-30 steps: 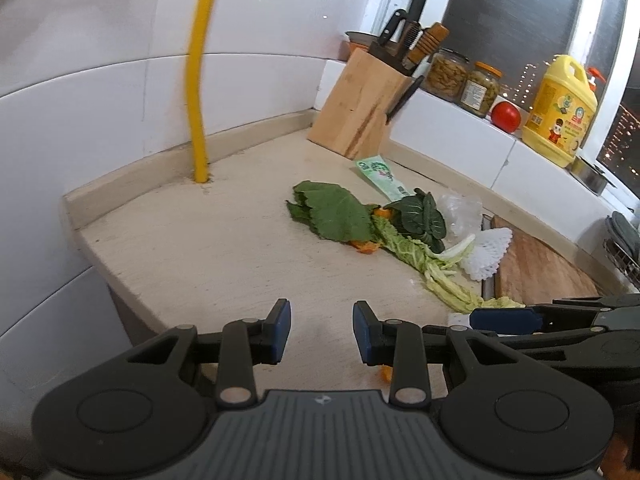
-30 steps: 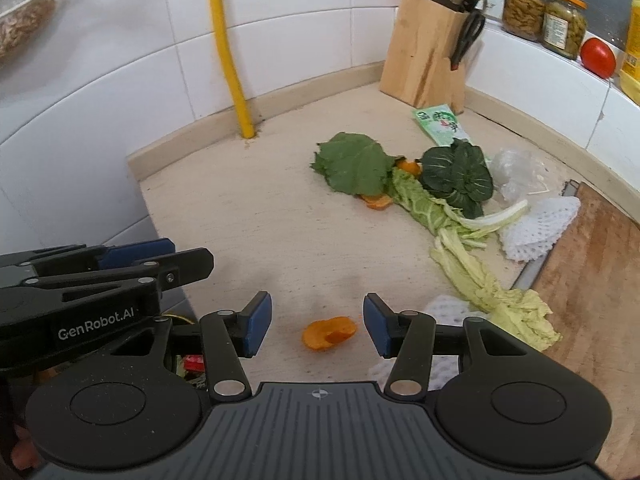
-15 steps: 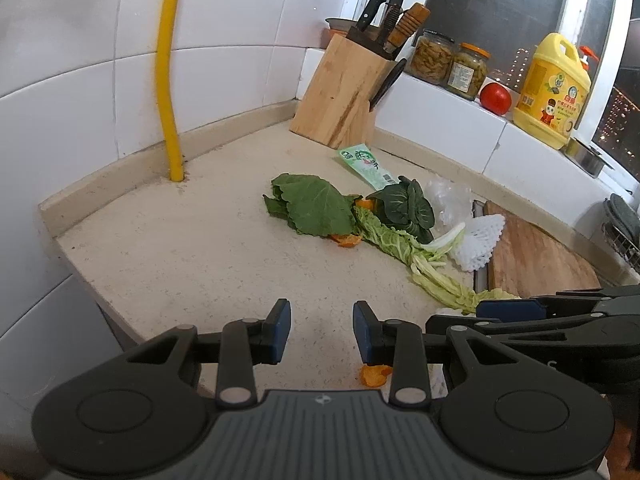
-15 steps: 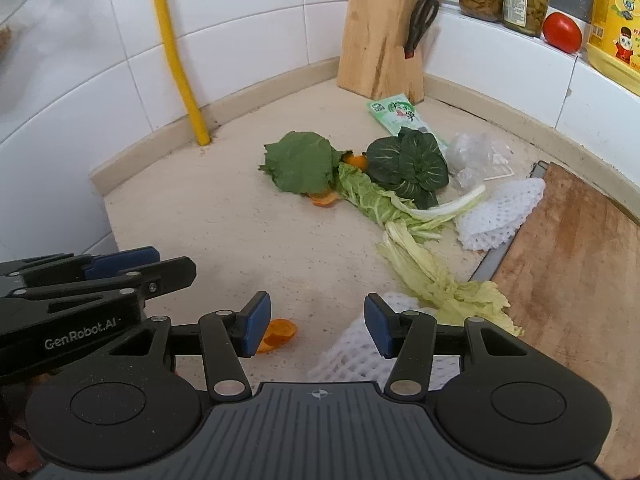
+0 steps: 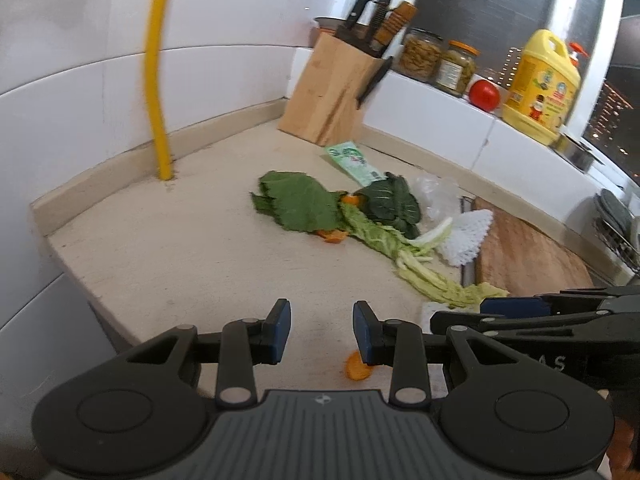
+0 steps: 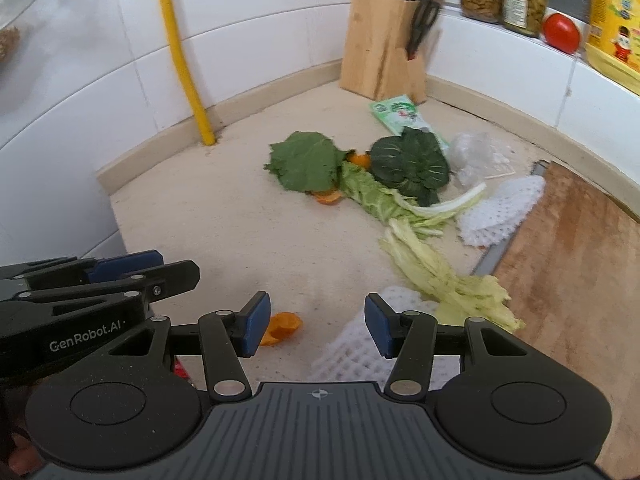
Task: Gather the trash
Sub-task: 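Move the left tool down to the orange squash peel on the counter, then grasp the orange peel with the left tool while the right tool grasps a white foam net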
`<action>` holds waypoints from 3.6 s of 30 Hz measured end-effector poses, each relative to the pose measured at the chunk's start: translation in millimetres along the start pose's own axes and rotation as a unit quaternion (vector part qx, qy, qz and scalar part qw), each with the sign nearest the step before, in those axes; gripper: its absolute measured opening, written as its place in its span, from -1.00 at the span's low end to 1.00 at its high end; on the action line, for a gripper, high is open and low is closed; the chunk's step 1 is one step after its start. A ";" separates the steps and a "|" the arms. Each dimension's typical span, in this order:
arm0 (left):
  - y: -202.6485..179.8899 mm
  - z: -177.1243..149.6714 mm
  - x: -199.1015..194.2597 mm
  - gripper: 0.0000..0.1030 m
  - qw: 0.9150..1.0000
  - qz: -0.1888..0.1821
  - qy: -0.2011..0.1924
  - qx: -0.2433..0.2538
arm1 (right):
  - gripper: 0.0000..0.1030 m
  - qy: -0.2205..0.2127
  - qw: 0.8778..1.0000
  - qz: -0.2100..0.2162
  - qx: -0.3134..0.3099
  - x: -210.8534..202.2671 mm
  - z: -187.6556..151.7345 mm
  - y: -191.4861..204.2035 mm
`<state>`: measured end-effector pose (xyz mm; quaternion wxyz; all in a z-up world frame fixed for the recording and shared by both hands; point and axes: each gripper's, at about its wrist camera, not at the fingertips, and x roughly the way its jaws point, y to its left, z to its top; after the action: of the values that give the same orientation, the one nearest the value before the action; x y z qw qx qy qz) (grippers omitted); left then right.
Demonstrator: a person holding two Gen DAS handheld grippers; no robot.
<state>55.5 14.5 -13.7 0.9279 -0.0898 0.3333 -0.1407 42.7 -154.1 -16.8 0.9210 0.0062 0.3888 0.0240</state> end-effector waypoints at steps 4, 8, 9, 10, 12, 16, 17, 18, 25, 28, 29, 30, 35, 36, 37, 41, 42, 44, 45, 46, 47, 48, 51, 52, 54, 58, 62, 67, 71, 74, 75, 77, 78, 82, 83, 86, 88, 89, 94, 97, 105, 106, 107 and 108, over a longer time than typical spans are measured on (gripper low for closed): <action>-7.0 4.5 7.7 -0.45 1.000 -0.012 0.005 0.003 | 0.18 -0.012 1.000 -0.020 0.021 -7.8 -2.5 -14.6; -20.3 9.2 17.4 -0.45 0.999 -0.039 0.012 0.012 | 0.19 -0.023 0.998 -0.045 0.045 -15.5 -6.2 -33.5; -24.5 9.5 20.4 -0.45 0.999 -0.046 0.015 0.016 | 0.19 -0.026 0.997 -0.055 0.051 -17.4 -7.7 -39.6; -28.9 9.9 23.9 -0.45 0.998 -0.052 0.019 0.021 | 0.20 -0.027 0.996 -0.062 0.056 -18.5 -8.8 -44.7; -37.6 9.9 30.8 -0.45 0.997 -0.064 0.025 0.031 | 0.21 -0.026 0.995 -0.075 0.067 -19.9 -11.8 -55.8; -47.6 8.4 44.9 -0.45 0.995 -0.078 0.045 0.042 | 0.22 -0.016 0.992 -0.096 0.078 -17.3 -19.9 -74.7; -48.6 8.0 47.9 -0.45 0.995 -0.078 0.049 0.043 | 0.23 -0.012 0.992 -0.096 0.079 -15.8 -21.4 -76.9; -48.4 7.8 49.3 -0.45 0.995 -0.078 0.051 0.044 | 0.23 -0.007 0.992 -0.094 0.078 -12.7 -22.9 -79.1; -26.4 14.6 56.8 -0.45 0.997 -0.055 0.052 0.016 | 0.23 0.018 0.996 -0.054 0.064 8.0 -25.0 -70.9; -16.4 16.1 58.2 -0.44 0.998 -0.043 0.051 0.002 | 0.19 0.034 0.997 -0.033 0.052 19.7 -25.6 -62.4; -13.9 16.3 59.2 -0.44 0.998 -0.039 0.051 -0.002 | 0.12 0.041 0.998 -0.028 0.048 23.5 -26.4 -59.5; -12.3 16.3 60.2 -0.44 0.998 -0.037 0.051 -0.005 | 0.03 0.043 0.998 -0.026 0.040 25.6 -26.9 -56.3; -7.5 17.1 62.7 -0.44 0.998 -0.035 0.050 -0.014 | -0.76 0.033 0.999 -0.004 0.018 20.2 -19.4 -48.9; -6.6 18.1 62.4 -0.44 0.998 -0.035 0.049 -0.015 | -0.76 0.027 1.000 -0.002 0.015 16.8 -17.1 -48.5; -5.0 19.1 61.6 -0.44 0.998 -0.036 0.047 -0.015 | -0.77 0.021 1.000 0.005 0.014 12.6 -14.5 -48.1; 3.8 18.7 50.8 -0.44 0.999 -0.036 0.039 -0.007 | -0.77 -0.001 0.999 0.037 0.025 1.7 -3.6 -49.2; 5.9 17.9 48.4 -0.44 0.999 -0.036 0.039 -0.005 | -0.77 -0.008 0.999 0.039 0.026 0.3 -2.0 -49.6; 9.3 15.1 42.5 -0.44 0.999 -0.040 0.038 -0.002 | -0.77 -0.015 0.999 0.038 0.029 0.8 1.0 -52.1; 10.3 12.0 39.1 -0.43 0.998 -0.042 0.036 0.001 | -0.77 -0.016 0.999 0.036 0.033 2.8 2.4 -54.5; 10.7 8.6 36.4 -0.41 0.998 -0.044 0.037 0.005 | -0.77 -0.016 0.998 0.037 0.039 4.4 3.0 -57.3; 9.9 4.5 34.3 -0.38 0.998 -0.043 0.040 0.012 | -0.77 -0.014 0.998 0.040 0.044 6.1 3.4 -59.7; 8.8 1.4 33.0 -0.34 0.998 -0.040 0.042 0.018 | -0.77 -0.016 0.998 0.042 0.053 7.7 4.3 -62.6; 6.0 -3.2 33.2 -0.34 0.998 -0.030 0.041 0.024 | -0.77 -0.031 0.996 0.029 0.074 10.6 10.9 -72.6; 5.4 -3.5 33.2 -0.34 0.998 -0.034 0.042 0.021 | -0.77 -0.039 0.996 0.025 0.080 9.1 13.3 -76.8; 1.3 -5.3 32.1 -0.33 0.998 -0.049 0.044 0.025 | -0.77 -0.054 0.994 0.014 0.089 3.9 19.3 -86.2; -16.5 -10.4 39.5 -0.32 0.995 -0.057 0.054 0.068 | -0.77 -0.068 0.993 0.003 0.101 -2.9 24.5 -100.6; -28.4 -16.4 53.8 -0.32 0.991 -0.059 0.075 0.091 | -0.76 -0.041 0.995 -0.014 0.087 10.8 15.3 -101.4; -34.0 -26.6 65.8 -0.33 0.989 -0.031 0.089 0.116 | -0.37 -0.006 0.999 -0.027 0.045 26.1 5.0 -96.8; -38.3 -27.7 69.0 -0.60 0.988 -0.011 0.083 0.129 | 0.35 -0.002 1.000 -0.024 0.018 30.8 2.8 -89.8; -39.4 -24.8 70.1 -0.74 0.988 -0.001 0.082 0.128 | 0.02 -0.003 1.000 -0.013 0.000 36.0 4.7 -82.1; -39.2 -23.5 68.3 -0.75 0.989 0.002 0.077 0.128 | -0.43 0.003 1.000 -0.013 0.000 38.9 5.9 -80.9; -36.2 -18.9 61.4 -0.76 0.991 0.005 0.061 0.120 | -0.60 0.013 1.000 0.001 0.022 40.2 8.6 -85.1; -34.0 -15.8 57.5 -0.76 0.992 0.006 0.054 0.113 | -0.66 0.009 1.000 0.007 0.026 37.2 9.3 -86.0; -25.5 -4.6 48.1 -0.76 0.995 0.015 0.030 0.096 | -0.76 -0.021 0.996 0.059 0.062 16.2 18.7 -90.6; -23.5 -3.4 49.3 -0.76 0.995 0.020 0.029 0.094 | -0.76 -0.030 0.995 0.067 0.064 13.6 20.9 -89.1; -18.1 -3.9 59.7 -0.76 0.995 0.035 0.037 0.089 | -0.76 -0.027 0.996 0.068 0.057 23.8 19.9 -80.6; -13.6 -6.1 67.7 -0.75 0.994 0.044 0.048 0.090 | -0.75 -0.007 0.997 0.064 0.051 37.6 15.2 -74.5; -11.3 -7.6 70.6 -0.75 0.993 0.050 0.053 0.089 | -0.72 -0.001 0.997 0.060 0.045 42.9 12.3 -71.4; -1.5 -8.8 74.6 -0.39 0.993 0.063 0.060 0.079 | 0.14 0.020 0.999 0.046 0.005 56.1 7.1 -57.3; 3.5 -8.1 76.6 -0.25 0.993 0.076 0.052 0.075 | 0.37 0.017 0.999 0.037 -0.020 61.2 8.5 -48.3; 4.6 -7.2 83.4 -0.73 0.993 0.090 0.048 0.065 | 0.40 0.045 0.994 0.046 -0.093 87.8 13.6 -23.4; 4.2 -7.4 82.7 -0.76 0.993 0.092 0.047 0.063 | 0.39 0.043 0.993 0.038 -0.107 89.5 14.0 -20.0; 3.6 -7.9 81.7 -0.78 0.992 0.096 0.048 0.062 | 0.31 0.044 0.992 0.034 -0.118 89.6 15.0 -16.8; 2.9 -8.5 80.3 -0.82 0.992 0.099 0.047 0.063 | 0.04 0.047 0.991 0.038 -0.120 87.6 17.2 -14.6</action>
<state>109.9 -9.2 -68.6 0.9243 0.0087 0.3747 -0.0725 116.6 -164.2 -67.9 0.8943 -0.0906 0.4253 0.1053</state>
